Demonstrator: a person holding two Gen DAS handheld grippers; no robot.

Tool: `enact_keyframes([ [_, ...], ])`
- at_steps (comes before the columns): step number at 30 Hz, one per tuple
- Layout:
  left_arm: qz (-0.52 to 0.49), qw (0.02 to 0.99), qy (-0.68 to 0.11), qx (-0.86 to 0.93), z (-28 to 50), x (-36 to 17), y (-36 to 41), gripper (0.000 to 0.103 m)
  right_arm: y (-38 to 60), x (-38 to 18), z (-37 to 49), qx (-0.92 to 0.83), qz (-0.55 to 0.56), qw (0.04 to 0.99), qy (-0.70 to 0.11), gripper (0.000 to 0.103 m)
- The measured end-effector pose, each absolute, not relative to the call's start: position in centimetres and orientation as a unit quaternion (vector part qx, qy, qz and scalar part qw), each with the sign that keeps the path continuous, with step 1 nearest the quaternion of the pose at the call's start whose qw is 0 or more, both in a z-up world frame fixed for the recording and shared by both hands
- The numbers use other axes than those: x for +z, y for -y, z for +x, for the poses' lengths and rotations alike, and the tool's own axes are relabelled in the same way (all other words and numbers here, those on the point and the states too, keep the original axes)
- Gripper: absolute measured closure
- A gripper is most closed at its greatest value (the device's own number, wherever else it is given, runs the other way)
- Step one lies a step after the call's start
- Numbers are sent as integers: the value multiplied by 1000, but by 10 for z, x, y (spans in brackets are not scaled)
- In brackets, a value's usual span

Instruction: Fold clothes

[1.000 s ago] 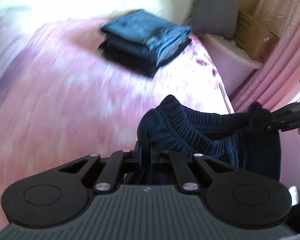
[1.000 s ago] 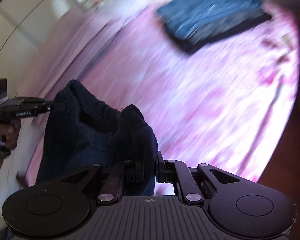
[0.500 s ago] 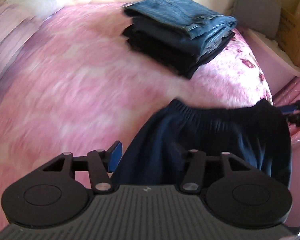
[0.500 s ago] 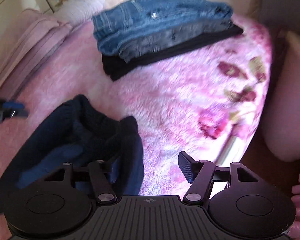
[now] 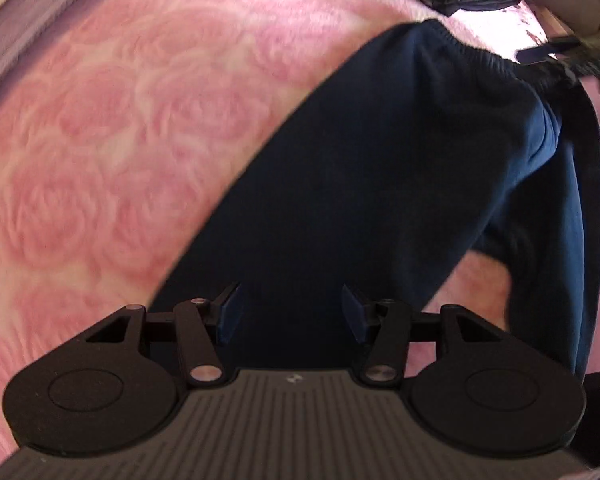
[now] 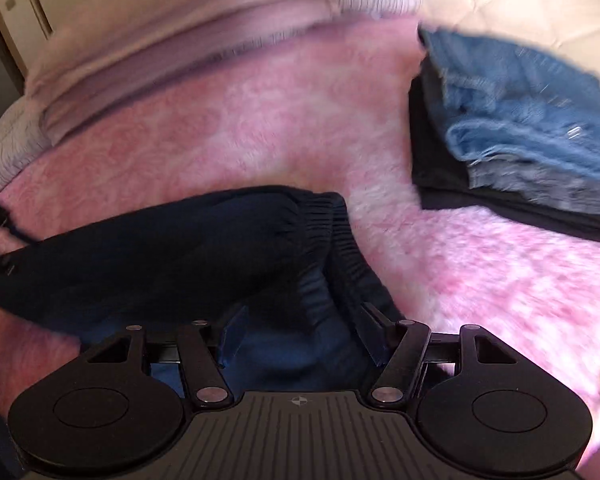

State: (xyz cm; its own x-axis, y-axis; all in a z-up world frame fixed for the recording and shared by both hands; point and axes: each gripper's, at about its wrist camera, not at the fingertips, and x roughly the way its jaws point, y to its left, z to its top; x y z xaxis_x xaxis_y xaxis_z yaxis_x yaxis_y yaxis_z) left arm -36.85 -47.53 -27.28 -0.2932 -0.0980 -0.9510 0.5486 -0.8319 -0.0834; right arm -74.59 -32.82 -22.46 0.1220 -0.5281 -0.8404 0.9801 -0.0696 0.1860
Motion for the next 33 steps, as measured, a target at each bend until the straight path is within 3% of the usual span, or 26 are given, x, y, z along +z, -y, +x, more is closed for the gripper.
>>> enact_keyframes([
  [2, 553, 215, -212, -776, -364, -277, 470, 54, 352, -244, -759, -576, 442, 623, -290, 42],
  [3, 551, 219, -218, -775, -361, -279, 468, 54, 359, -249, -761, -561, 453, 626, -297, 73],
  [6, 537, 229, -227, -779, -362, -275, 463, 54, 376, -250, -765, -536, 457, 634, -320, 84],
  [8, 528, 233, -227, -785, -367, -271, 462, 54, 383, -231, -780, -567, 436, 628, -307, 86],
  [12, 523, 243, -222, -786, -381, -270, 467, 54, 406, -231, -800, -572, 426, 632, -302, 85],
  [14, 525, 250, -217, -784, -384, -269, 466, 54, 412, -241, -798, -568, 427, 627, -320, 79],
  [16, 526, 260, -208, -783, -379, -264, 461, 54, 405, -236, -794, -593, 410, 613, -324, 59],
  [18, 531, 272, -200, -777, -365, -260, 454, 54, 398, -231, -790, -617, 392, 598, -328, 48],
  [24, 568, 324, -176, -736, -287, -250, 426, 54, 353, -197, -746, -651, 351, 593, -320, 46],
  [33, 620, 377, -125, -677, -132, -255, 373, 50, 321, -209, -593, -553, 403, 657, -317, 46],
])
